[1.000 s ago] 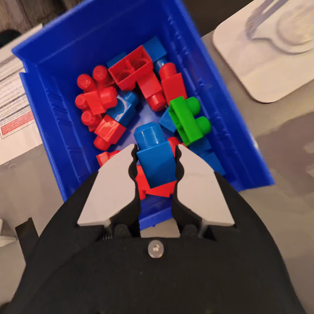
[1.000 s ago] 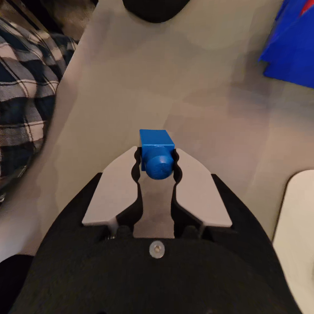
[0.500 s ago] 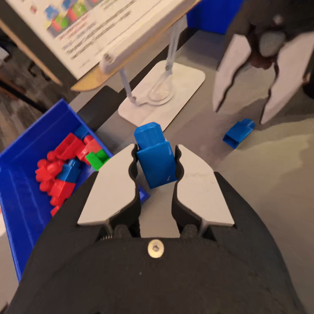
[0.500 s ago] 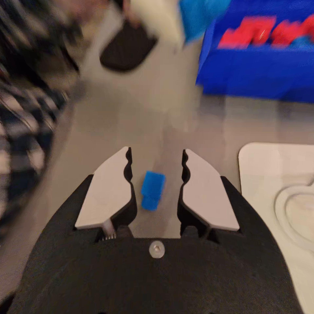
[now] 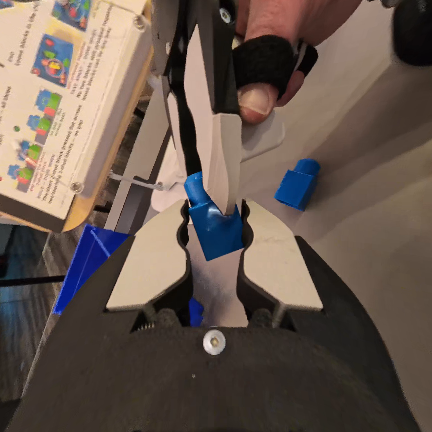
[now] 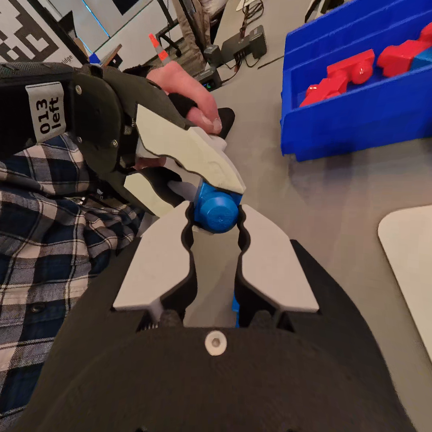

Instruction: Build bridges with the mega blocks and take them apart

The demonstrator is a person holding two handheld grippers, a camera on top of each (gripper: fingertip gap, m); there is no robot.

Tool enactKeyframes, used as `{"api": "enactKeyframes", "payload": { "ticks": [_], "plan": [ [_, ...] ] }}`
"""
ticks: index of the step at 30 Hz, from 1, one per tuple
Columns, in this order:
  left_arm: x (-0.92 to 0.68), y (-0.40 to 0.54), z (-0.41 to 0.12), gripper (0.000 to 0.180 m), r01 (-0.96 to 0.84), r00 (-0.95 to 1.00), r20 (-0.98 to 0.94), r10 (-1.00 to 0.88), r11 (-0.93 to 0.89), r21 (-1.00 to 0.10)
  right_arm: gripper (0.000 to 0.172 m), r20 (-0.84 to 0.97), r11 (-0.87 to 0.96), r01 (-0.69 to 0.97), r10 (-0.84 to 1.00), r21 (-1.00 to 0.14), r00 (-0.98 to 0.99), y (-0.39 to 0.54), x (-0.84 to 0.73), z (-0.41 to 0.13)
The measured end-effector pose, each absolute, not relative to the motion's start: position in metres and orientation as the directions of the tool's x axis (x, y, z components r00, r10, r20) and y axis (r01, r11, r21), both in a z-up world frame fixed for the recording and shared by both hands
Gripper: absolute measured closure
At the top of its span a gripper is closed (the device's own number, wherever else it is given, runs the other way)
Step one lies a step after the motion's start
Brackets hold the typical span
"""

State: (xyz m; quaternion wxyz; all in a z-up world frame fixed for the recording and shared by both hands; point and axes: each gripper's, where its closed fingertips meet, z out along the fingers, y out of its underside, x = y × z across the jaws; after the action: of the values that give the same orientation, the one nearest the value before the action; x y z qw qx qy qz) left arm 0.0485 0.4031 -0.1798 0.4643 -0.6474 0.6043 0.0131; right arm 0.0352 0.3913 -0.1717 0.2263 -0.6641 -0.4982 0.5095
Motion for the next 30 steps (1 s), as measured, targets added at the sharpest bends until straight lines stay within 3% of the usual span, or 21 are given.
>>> {"api": "enactKeyframes", "payload": {
  "ticks": [4, 9, 13, 15, 19, 24, 30],
  "plan": [
    [0.040, 0.409, -0.198, 0.124, -0.806, 0.286, -0.522, -0.804, 0.093, -0.584, 0.136, -0.492, -0.491, 0.394, 0.864, -0.777, 0.106, 0.406, 0.063, -0.191],
    [0.025, 0.406, -0.205, 0.131, -0.796, 0.304, -0.488, -0.818, 0.063, -0.602, 0.136, -0.382, -0.490, 0.482, 0.871, -0.727, 0.309, 0.425, 0.098, -0.252],
    [0.004, 0.407, -0.204, 0.132, -0.808, 0.335, -0.496, -0.801, 0.027, -0.589, 0.134, -0.257, -0.419, 0.617, 0.906, -0.666, 0.337, 0.422, 0.111, -0.284],
    [-0.018, 0.417, -0.195, 0.134, -0.806, 0.389, -0.508, -0.769, -0.017, -0.592, 0.121, -0.197, -0.393, 0.666, 0.915, -0.634, 0.353, 0.421, 0.120, -0.291],
    [-0.076, 0.452, -0.167, 0.143, -0.784, 0.500, -0.536, -0.681, -0.093, -0.613, 0.112, -0.158, -0.391, 0.677, 0.911, -0.623, 0.381, 0.418, 0.140, -0.285],
    [-0.116, 0.519, -0.188, 0.151, -0.654, 0.649, -0.276, -0.709, -0.335, -0.678, 0.121, -0.179, -0.408, 0.596, 0.896, -0.692, 0.406, 0.417, 0.149, -0.257],
    [-0.114, 0.557, -0.260, 0.146, -0.551, 0.696, 0.096, -0.711, -0.616, -0.563, 0.125, -0.172, -0.362, 0.554, 0.915, -0.750, 0.365, 0.403, 0.140, -0.242]
  ]
}}
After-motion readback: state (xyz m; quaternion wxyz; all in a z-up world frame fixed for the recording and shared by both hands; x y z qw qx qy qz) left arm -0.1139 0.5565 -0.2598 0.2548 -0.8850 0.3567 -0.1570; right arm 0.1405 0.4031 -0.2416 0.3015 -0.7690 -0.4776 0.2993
